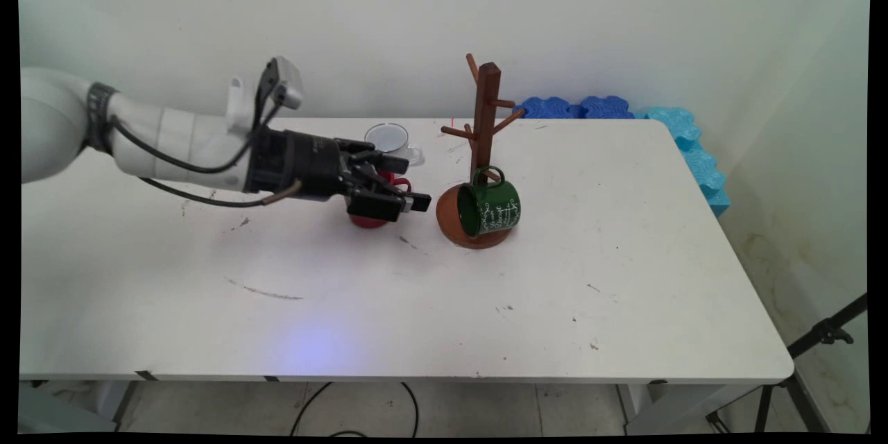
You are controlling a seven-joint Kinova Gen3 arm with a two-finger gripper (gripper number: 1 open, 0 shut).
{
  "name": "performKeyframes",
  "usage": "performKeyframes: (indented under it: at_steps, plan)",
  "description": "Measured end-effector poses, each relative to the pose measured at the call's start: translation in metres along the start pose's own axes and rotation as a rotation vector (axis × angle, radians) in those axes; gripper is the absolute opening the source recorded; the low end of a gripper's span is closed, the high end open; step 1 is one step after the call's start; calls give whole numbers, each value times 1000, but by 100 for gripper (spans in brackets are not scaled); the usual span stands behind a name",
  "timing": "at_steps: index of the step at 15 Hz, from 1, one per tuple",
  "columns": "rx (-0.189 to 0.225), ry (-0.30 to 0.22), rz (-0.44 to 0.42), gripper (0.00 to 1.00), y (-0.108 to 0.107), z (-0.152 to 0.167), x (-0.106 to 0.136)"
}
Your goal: Pick up the green mug from the rack
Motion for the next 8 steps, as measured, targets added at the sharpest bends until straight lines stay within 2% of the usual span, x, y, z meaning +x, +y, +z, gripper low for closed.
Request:
performKeyframes:
  at_steps: [3, 8]
  plan:
    - [19, 6, -13, 100, 0, 12, -8]
    - [37, 46, -29, 100, -1, 35, -18]
